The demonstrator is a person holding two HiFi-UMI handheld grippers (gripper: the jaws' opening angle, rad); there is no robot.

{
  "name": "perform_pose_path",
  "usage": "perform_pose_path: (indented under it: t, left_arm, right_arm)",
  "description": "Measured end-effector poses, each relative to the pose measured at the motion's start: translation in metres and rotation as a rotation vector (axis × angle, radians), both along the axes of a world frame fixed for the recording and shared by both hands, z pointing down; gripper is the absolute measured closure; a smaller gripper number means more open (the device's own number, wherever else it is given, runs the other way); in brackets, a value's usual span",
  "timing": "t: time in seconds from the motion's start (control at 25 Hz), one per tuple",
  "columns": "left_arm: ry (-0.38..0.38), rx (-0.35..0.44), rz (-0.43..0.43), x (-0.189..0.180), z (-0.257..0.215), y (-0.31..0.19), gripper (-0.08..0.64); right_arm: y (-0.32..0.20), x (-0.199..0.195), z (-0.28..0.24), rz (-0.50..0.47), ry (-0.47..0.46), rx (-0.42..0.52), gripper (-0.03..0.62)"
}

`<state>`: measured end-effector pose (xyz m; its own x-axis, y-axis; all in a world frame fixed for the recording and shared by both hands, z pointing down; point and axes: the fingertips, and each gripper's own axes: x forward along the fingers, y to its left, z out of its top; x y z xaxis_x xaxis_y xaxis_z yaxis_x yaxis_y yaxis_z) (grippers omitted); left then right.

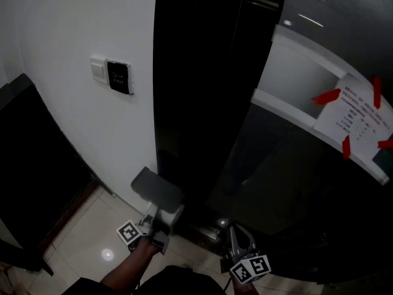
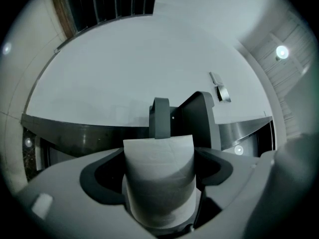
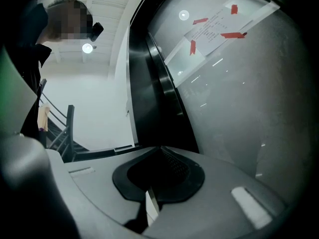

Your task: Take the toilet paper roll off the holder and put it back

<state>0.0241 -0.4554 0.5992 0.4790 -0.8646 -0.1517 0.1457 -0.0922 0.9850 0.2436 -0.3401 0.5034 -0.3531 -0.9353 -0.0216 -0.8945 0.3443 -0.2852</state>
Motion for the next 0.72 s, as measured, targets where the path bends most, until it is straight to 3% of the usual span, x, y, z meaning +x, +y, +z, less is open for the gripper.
perform_pose_path:
  t: [0.72]
  left_arm:
    - [0.043, 0.010, 0.230, 0.069, -0.009, 0.038, 0.140]
  right_arm:
    - [0.014, 0.009, -0.010, 0.060, 0.005, 0.024, 0.578]
